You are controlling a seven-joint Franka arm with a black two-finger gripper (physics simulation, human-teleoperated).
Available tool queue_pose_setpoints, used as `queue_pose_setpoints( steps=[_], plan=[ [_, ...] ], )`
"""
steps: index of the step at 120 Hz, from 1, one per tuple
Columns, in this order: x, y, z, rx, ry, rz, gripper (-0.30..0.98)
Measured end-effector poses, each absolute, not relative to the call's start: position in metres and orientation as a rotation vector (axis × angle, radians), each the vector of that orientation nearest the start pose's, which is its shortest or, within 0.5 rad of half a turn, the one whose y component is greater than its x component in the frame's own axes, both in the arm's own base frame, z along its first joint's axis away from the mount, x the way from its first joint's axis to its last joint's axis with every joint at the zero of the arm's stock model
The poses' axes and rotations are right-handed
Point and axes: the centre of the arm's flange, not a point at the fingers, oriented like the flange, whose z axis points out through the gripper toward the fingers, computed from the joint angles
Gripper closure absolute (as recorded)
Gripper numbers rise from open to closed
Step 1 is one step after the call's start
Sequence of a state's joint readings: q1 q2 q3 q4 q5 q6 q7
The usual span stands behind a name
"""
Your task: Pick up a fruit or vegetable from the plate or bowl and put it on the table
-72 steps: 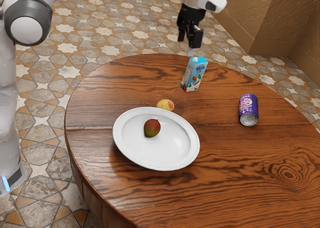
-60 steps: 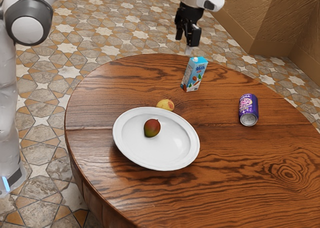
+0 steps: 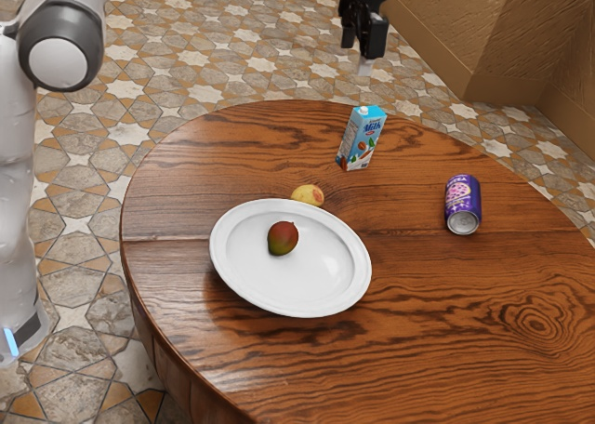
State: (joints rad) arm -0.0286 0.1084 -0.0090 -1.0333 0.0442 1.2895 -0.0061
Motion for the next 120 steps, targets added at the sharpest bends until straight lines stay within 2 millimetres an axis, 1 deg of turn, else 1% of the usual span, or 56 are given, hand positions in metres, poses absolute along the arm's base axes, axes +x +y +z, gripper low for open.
queue_pose_setpoints(
  steps=[13, 30, 36, 40, 42, 51, 59, 67, 71, 83, 91, 103, 114, 120],
  plan=[
    [0.543, -0.014, 0.767, -3.099, 0.023, -0.188, 0.0],
    [0.548, -0.014, 0.761, -3.1, 0.022, -0.164, 0.0],
    [0.546, -0.017, 0.75, -3.109, 0.032, -0.128, 0.0],
    [0.539, -0.019, 0.737, -3.115, 0.04, -0.085, 0.0],
    [0.535, -0.02, 0.727, -3.118, 0.044, -0.054, 0.0],
    [0.501, -0.024, 0.678, -3.122, 0.054, 0.05, 0.0],
    [0.476, -0.044, 0.643, -3.116, 0.102, 0.069, 0.0],
    [0.463, -0.056, 0.619, -3.112, 0.124, 0.058, 0.0],
    [0.46, -0.06, 0.61, -3.112, 0.124, 0.048, 0.0],
    [0.458, -0.065, 0.591, -3.132, 0.066, 0.025, 0.0],
    [0.459, -0.066, 0.584, -3.148, -0.002, 0.013, 0.0],
    [0.461, -0.069, 0.573, -3.171, -0.152, 0.021, 0.0],
    [0.467, -0.067, 0.562, -3.18, -0.305, 0.049, 0.0],
    [0.468, -0.066, 0.56, -3.177, -0.374, 0.067, 0.0]
  ],
)
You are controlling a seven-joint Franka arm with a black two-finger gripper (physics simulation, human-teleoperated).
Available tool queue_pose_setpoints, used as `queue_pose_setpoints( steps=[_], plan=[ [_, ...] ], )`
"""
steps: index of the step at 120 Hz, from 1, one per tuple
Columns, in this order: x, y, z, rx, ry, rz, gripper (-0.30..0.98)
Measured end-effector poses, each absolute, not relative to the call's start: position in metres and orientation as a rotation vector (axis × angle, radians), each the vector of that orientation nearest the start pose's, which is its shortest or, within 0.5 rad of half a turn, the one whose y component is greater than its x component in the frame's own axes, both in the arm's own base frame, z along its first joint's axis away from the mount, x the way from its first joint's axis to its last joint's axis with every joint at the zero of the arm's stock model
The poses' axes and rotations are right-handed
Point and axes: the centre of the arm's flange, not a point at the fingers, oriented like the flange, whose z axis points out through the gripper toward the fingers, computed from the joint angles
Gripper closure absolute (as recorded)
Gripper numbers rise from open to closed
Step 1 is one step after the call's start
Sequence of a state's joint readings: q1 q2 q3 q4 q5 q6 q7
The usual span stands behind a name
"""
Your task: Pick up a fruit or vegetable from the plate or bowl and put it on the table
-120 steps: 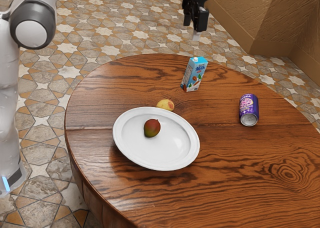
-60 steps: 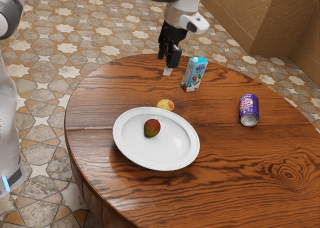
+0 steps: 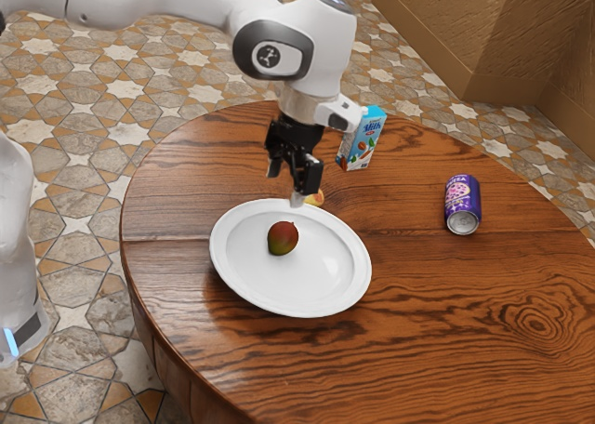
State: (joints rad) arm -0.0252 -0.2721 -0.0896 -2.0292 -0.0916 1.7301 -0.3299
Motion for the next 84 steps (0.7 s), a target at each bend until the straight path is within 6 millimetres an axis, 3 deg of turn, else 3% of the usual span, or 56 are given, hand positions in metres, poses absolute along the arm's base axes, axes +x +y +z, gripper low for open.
queue_pose_setpoints(
  steps=[10, 30, 53, 84],
  plan=[
    [0.468, -0.066, 0.56, -3.17, -0.474, 0.065, 0.0],
    [0.464, -0.067, 0.527, -3.133, -0.632, 0.087, 0.0],
    [0.467, -0.084, 0.514, -3.112, -0.714, 0.045, 0.0],
    [0.481, -0.084, 0.486, -3.08, -0.845, 0.057, 0.0]
  ],
)
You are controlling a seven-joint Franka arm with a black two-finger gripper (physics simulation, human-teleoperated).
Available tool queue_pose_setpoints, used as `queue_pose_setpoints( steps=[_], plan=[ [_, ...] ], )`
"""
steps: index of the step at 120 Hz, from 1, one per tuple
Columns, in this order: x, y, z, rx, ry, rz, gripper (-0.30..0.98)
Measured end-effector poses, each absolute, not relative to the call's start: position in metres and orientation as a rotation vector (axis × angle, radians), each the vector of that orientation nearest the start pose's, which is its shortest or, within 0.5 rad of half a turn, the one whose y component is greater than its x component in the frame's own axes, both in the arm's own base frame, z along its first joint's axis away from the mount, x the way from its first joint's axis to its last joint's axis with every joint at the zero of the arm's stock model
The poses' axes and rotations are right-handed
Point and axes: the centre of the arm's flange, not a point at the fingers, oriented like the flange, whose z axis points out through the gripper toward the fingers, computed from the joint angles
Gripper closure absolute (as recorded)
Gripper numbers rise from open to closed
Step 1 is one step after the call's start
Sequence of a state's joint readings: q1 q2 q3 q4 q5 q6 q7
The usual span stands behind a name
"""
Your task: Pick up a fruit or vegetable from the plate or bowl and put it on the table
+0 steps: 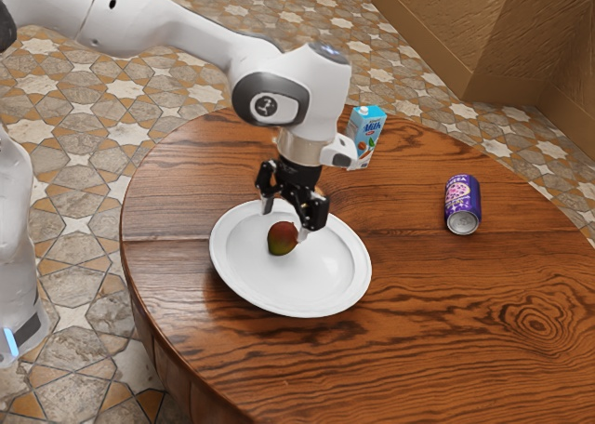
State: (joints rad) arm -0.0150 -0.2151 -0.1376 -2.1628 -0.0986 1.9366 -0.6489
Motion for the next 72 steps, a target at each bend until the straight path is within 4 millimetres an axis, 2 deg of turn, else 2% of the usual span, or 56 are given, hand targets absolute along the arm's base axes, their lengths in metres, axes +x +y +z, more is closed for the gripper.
queue_pose_setpoints(
  steps=[25, 58, 72],
  plan=[
    [0.493, -0.083, 0.466, -3.061, -0.92, 0.071, 0.0],
    [0.497, -0.079, 0.462, -3.042, -0.993, 0.062, 0.0],
    [0.5, -0.078, 0.452, -3.031, -1.012, 0.083, 0.0]
  ],
)
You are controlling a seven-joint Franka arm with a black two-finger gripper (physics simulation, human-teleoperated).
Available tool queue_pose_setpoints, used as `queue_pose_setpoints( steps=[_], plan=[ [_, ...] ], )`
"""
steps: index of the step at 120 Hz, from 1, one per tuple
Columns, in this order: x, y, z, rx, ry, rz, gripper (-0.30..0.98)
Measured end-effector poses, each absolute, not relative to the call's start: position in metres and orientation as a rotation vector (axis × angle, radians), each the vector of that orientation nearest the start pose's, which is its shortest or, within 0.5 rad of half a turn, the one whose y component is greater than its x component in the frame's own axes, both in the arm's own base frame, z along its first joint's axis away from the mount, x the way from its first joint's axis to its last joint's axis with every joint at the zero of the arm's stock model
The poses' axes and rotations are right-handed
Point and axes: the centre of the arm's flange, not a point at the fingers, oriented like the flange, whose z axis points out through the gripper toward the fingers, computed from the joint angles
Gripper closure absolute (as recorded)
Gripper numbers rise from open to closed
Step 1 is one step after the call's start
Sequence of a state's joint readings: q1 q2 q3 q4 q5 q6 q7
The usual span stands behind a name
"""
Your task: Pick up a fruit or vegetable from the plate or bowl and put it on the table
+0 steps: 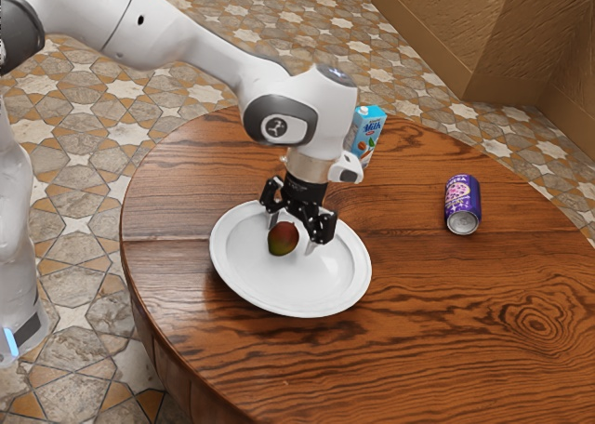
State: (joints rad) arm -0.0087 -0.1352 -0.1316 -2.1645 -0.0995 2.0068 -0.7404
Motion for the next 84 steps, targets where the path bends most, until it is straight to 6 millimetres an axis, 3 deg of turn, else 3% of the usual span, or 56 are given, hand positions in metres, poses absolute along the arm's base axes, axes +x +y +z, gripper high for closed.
queue_pose_setpoints(
  steps=[38, 61, 74, 84],
  plan=[
    [0.507, -0.069, 0.431, -3.001, -1.07, 0.127, 0.06],
    [0.508, -0.069, 0.432, -2.997, -1.08, 0.121, 0.36],
    [0.512, -0.076, 0.45, -3.011, -1.067, 0.074, 0.39],
    [0.52, -0.101, 0.488, -3.052, -1.002, -0.014, 0.4]
  ],
)
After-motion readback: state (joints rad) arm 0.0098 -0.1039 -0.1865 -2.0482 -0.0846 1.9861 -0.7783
